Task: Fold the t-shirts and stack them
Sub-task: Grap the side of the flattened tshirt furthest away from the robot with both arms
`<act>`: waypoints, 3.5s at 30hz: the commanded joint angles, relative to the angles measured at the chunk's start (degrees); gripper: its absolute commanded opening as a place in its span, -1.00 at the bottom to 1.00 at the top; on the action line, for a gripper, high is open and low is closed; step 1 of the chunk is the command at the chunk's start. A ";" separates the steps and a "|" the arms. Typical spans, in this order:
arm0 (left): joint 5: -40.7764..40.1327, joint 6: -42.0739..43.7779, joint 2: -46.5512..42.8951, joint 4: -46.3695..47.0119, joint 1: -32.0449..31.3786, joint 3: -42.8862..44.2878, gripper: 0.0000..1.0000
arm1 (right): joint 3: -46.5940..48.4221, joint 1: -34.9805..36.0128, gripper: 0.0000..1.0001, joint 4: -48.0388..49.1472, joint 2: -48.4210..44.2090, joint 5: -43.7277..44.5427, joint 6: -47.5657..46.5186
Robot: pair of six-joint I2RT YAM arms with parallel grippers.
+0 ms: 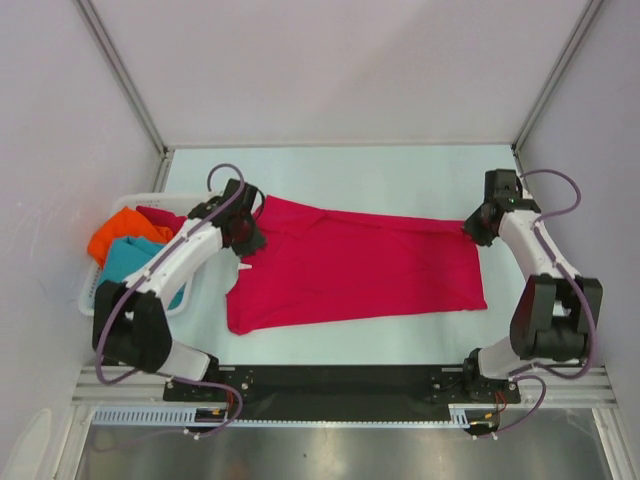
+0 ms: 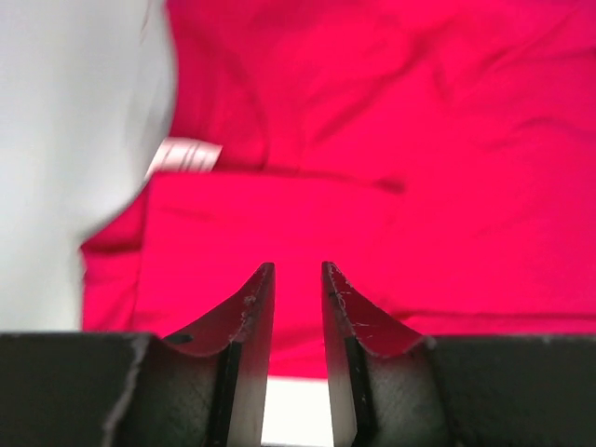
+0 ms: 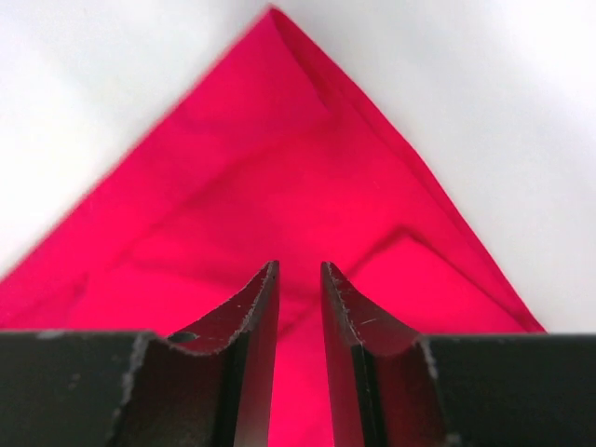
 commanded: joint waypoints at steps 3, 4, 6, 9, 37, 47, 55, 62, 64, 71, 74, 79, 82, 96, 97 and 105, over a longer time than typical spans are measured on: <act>-2.36 4.21 11.61 2.54 0.63 11.45 -0.37 | 8.42 -1.46 -0.43 4.53 10.80 -3.35 0.00; -2.71 4.47 12.93 2.28 0.72 13.63 -0.37 | 9.04 -1.63 -0.44 4.88 11.70 -3.79 0.36; -3.50 5.52 16.45 2.19 0.90 15.41 -0.37 | 10.36 -1.72 -0.43 5.58 13.71 -4.23 0.98; -4.81 9.03 20.32 3.07 1.16 18.13 -0.32 | 11.86 -1.81 -0.43 5.94 16.44 -4.23 1.15; -12.47 18.37 32.80 3.77 4.85 25.52 0.01 | 13.44 -7.26 -0.46 6.55 21.90 -4.41 -0.52; -12.29 19.86 36.40 6.67 4.94 27.19 0.01 | 13.18 -8.49 -0.46 5.59 20.58 -3.26 -1.31; -10.19 22.14 36.76 9.39 5.64 29.39 0.06 | 13.44 -8.84 -0.46 5.06 20.14 -2.38 -2.01; -2.54 22.14 35.18 15.02 8.54 28.68 0.11 | 13.35 -9.28 -0.46 4.88 20.14 -1.68 -2.63; -2.45 22.49 35.44 15.11 9.24 29.21 0.11 | 13.27 -9.37 -0.46 4.88 20.23 -1.59 -2.80; -2.10 21.62 34.30 15.11 10.57 28.07 0.11 | 12.92 -9.37 -0.47 4.97 20.23 -1.51 -2.98; -1.83 21.35 33.34 15.63 10.57 27.19 0.11 | 12.83 -9.37 -0.47 4.97 20.32 -1.59 -2.89; -0.43 21.35 32.02 18.00 10.13 26.49 0.11 | 12.92 -9.37 -0.47 4.80 20.14 -1.68 -2.80; 2.20 22.23 30.53 21.34 9.60 25.18 0.11 | 13.00 -9.46 -0.47 4.71 19.97 -1.59 -2.80; 8.80 22.76 35.08 26.10 9.77 26.40 0.12 | 13.18 -9.02 -0.48 4.09 19.88 -0.80 -2.71; 8.80 22.67 35.44 26.10 9.78 26.49 0.12 | 13.18 -9.11 -0.48 4.01 19.79 -0.63 -2.71; 8.36 22.23 37.03 26.45 9.78 26.05 0.12 | 13.44 -9.11 -0.49 3.74 19.97 -0.28 -2.98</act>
